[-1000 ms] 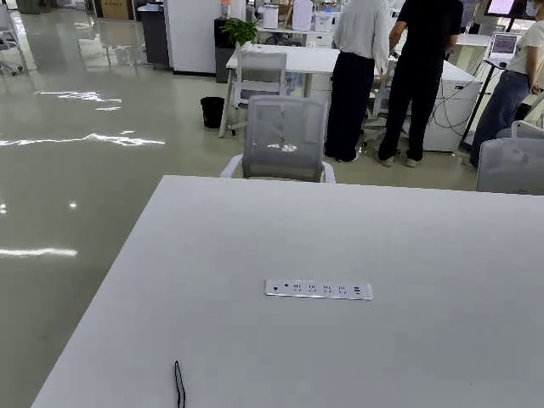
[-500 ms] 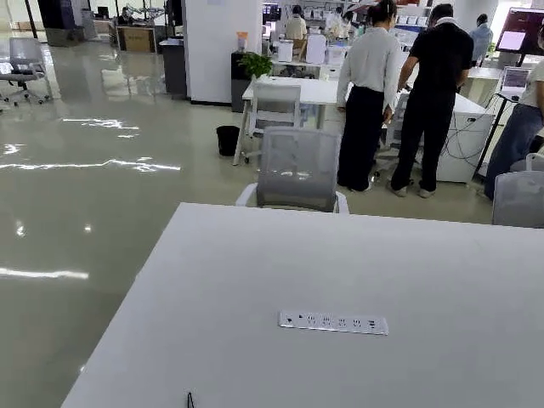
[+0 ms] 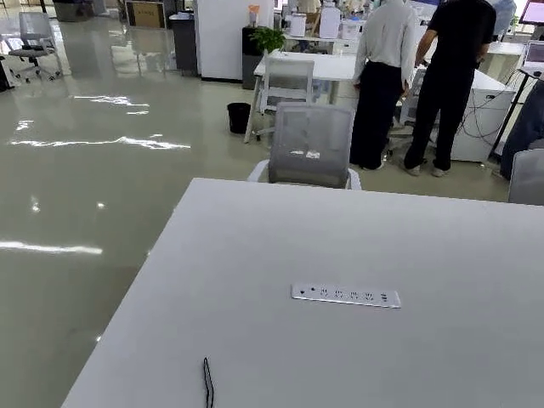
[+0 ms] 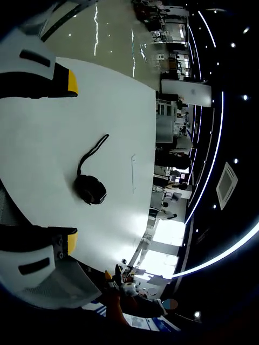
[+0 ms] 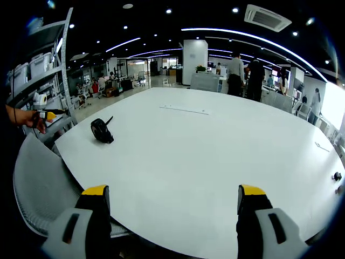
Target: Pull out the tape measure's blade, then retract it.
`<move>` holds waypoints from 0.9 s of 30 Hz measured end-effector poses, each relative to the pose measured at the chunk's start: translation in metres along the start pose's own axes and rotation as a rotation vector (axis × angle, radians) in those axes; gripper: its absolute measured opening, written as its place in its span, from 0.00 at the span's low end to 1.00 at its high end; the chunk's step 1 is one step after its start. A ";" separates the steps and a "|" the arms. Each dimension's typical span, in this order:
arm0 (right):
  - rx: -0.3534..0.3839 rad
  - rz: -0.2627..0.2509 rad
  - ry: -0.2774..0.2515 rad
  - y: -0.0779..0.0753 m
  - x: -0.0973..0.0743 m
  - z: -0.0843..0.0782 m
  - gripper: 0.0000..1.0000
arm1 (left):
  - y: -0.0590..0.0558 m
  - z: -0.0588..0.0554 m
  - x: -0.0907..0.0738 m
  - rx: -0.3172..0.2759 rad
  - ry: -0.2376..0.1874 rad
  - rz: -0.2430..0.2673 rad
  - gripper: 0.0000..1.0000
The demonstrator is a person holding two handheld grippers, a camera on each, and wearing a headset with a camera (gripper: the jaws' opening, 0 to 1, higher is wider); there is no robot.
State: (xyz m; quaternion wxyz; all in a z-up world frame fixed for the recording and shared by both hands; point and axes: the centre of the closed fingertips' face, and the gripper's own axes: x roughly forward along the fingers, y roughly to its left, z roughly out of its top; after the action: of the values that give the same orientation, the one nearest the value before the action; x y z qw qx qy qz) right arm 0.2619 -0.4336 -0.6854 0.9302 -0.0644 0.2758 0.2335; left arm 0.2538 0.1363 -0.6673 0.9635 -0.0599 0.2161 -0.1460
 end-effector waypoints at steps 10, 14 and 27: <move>-0.028 0.019 -0.006 0.010 -0.003 0.005 1.00 | 0.002 0.003 0.009 0.004 0.017 -0.002 0.99; 0.006 0.003 -0.007 0.003 -0.003 -0.003 1.00 | -0.007 0.002 0.010 0.023 0.011 -0.012 0.99; 0.026 0.010 -0.006 0.005 0.006 -0.003 1.00 | -0.018 -0.006 0.015 0.020 0.032 -0.034 0.99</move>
State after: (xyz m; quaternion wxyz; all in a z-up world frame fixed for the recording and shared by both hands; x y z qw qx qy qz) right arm 0.2623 -0.4276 -0.6913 0.9306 -0.0501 0.2764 0.2349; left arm 0.2596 0.1144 -0.6759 0.9579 -0.0515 0.2289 -0.1655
